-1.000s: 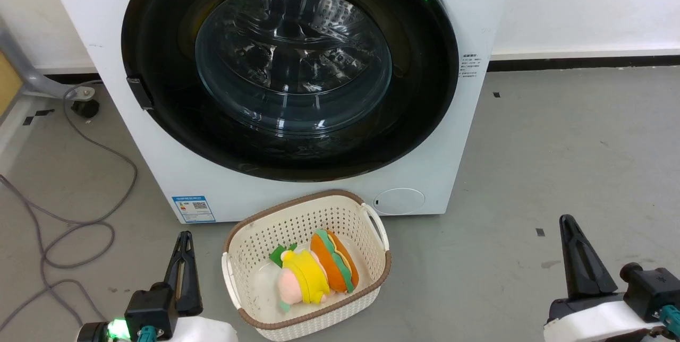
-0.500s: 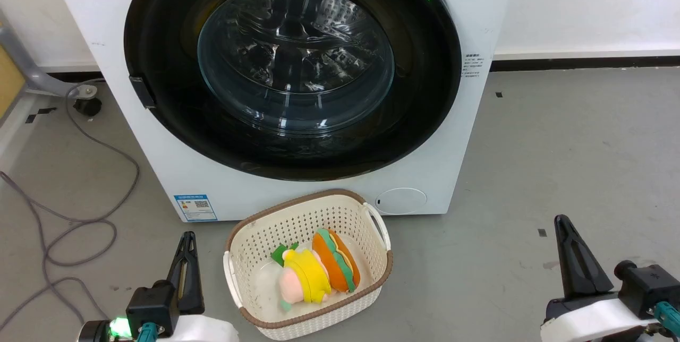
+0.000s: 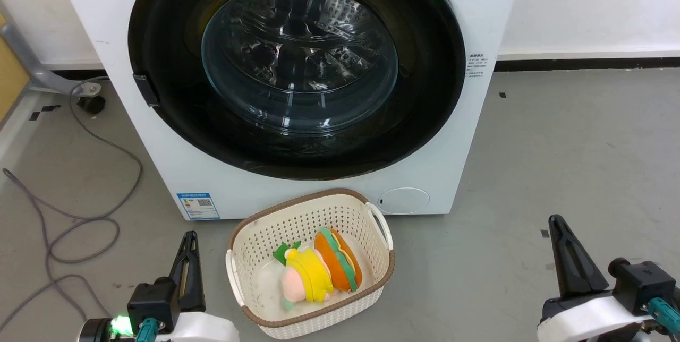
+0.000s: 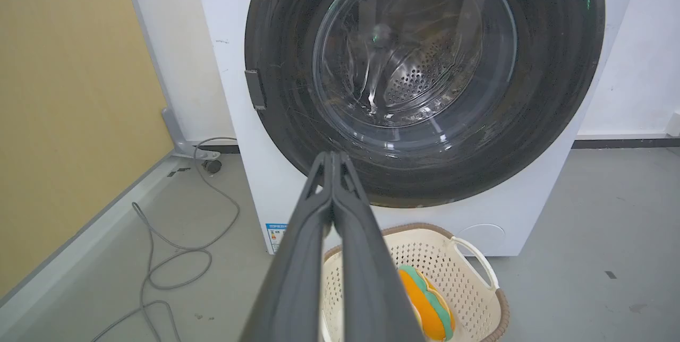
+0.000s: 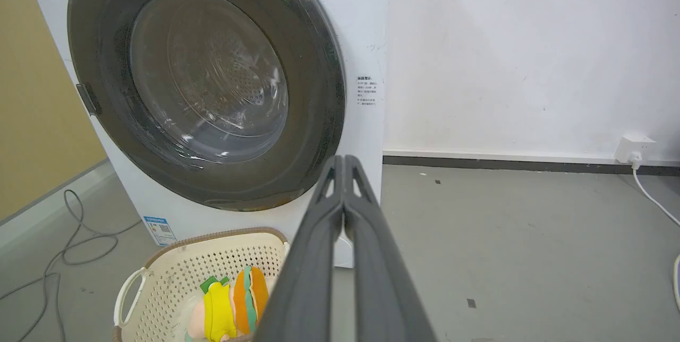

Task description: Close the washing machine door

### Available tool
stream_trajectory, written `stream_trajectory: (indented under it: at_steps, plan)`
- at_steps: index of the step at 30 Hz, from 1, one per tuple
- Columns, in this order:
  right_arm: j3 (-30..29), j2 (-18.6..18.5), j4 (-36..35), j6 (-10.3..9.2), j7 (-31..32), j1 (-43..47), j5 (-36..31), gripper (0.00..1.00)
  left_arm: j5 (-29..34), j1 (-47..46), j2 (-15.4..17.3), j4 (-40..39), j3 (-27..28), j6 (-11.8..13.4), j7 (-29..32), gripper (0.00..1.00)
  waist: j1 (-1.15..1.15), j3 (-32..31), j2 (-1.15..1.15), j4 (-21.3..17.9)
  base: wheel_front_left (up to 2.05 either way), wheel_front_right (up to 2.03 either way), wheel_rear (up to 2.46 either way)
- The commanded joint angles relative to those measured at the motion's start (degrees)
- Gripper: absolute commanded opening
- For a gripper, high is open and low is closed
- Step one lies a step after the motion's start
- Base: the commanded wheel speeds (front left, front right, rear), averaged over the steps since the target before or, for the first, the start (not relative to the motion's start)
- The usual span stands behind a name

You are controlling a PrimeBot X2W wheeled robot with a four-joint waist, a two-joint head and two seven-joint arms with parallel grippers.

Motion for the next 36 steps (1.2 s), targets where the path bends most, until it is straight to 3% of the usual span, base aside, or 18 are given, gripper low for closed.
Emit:
stream_trajectory:
  at_steps: [1, 36]
  plan:
    - [0.23, 0.08, -0.53, -0.02, 0.54, 0.09, -0.40, 0.00, 0.40, -0.61, 0.04, -0.33, 0.16, -0.34, 0.41, 0.00, 0.00, 0.01, 0.00, 0.06, 0.00, 0.00, 0.00]
    - [1.73, 0.16, -2.33, -0.03, 4.67, 0.18, -2.03, 0.00, 0.91, -1.34, -0.07, -1.41, 0.42, -2.27, 4.51, 0.00, 0.00, 0.21, 0.00, 1.19, 0.00, 0.00, 0.00]
